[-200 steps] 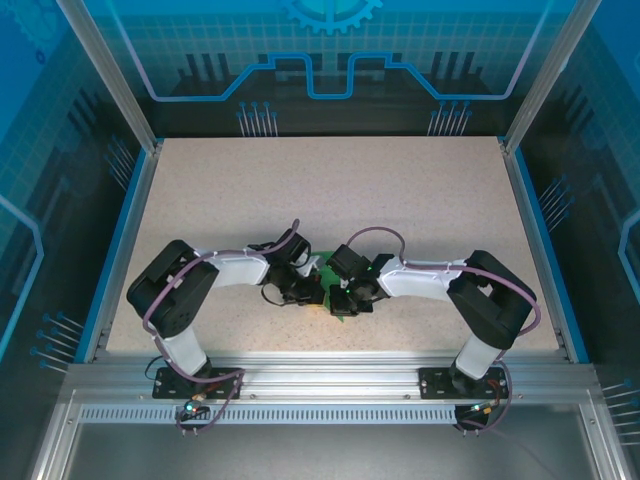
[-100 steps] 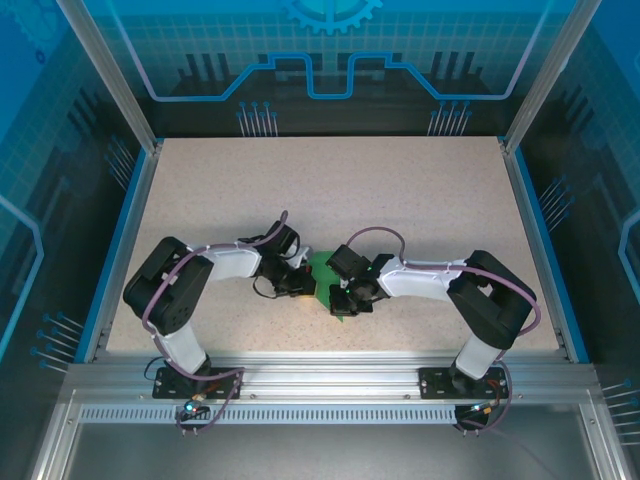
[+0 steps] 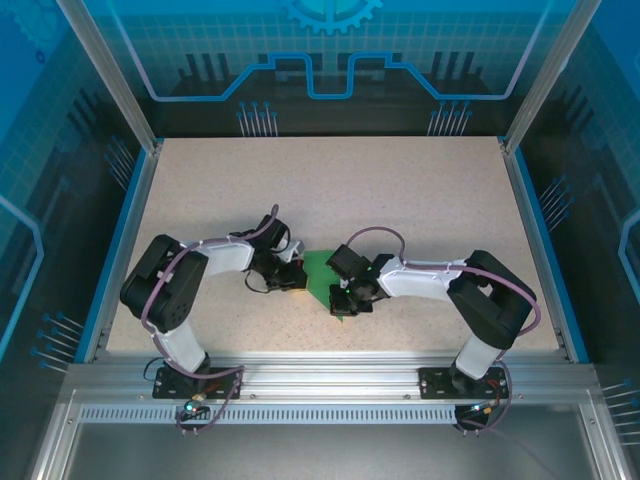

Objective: Fold a paper plane with a square sheet of paper (fold left side to right side)
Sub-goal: Third fold the triangle at the center of the table.

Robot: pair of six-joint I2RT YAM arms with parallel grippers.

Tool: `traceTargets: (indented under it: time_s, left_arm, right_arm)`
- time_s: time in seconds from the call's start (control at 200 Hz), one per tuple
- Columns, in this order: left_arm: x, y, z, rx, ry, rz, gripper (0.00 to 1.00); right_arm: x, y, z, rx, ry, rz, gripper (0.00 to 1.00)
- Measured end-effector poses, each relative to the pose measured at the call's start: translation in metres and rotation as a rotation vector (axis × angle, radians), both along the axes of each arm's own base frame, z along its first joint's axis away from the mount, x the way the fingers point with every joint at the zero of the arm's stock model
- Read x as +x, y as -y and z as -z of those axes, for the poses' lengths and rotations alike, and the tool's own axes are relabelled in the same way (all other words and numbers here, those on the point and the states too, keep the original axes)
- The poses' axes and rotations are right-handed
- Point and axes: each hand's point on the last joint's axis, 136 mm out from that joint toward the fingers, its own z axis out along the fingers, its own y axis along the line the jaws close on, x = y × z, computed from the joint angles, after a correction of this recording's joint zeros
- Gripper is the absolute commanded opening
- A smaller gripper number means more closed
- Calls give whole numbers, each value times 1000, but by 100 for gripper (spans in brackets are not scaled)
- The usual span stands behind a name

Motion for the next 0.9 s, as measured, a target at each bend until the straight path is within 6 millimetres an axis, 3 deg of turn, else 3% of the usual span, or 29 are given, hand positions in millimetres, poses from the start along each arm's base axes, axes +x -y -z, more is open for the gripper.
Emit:
traceTargets:
  time_s: [0.36, 0.53, 0.6, 0.72, 0.81, 0.9]
  left_arm:
    - [11, -14, 0, 34, -5, -40, 6]
    - [20, -27, -3, 75, 26, -77, 16]
    - [26, -34, -13, 84, 56, -105, 23]
    - [34, -37, -43, 62, 139, -147, 35]
    - [32, -39, -67, 31, 198, -175, 46]
    - [24, -42, -78, 6, 226, -208, 54]
  right_arm:
    - [0, -1, 0, 3, 0, -1, 1]
    - [1, -3, -2, 13, 12, -24, 6]
    - [1, -3, -3, 15, 21, -41, 10]
    - [2, -4, -9, 5, 51, -92, 26]
    - [9, -4, -22, 5, 98, -121, 37]
    - [20, -3, -41, 15, 168, -151, 47]
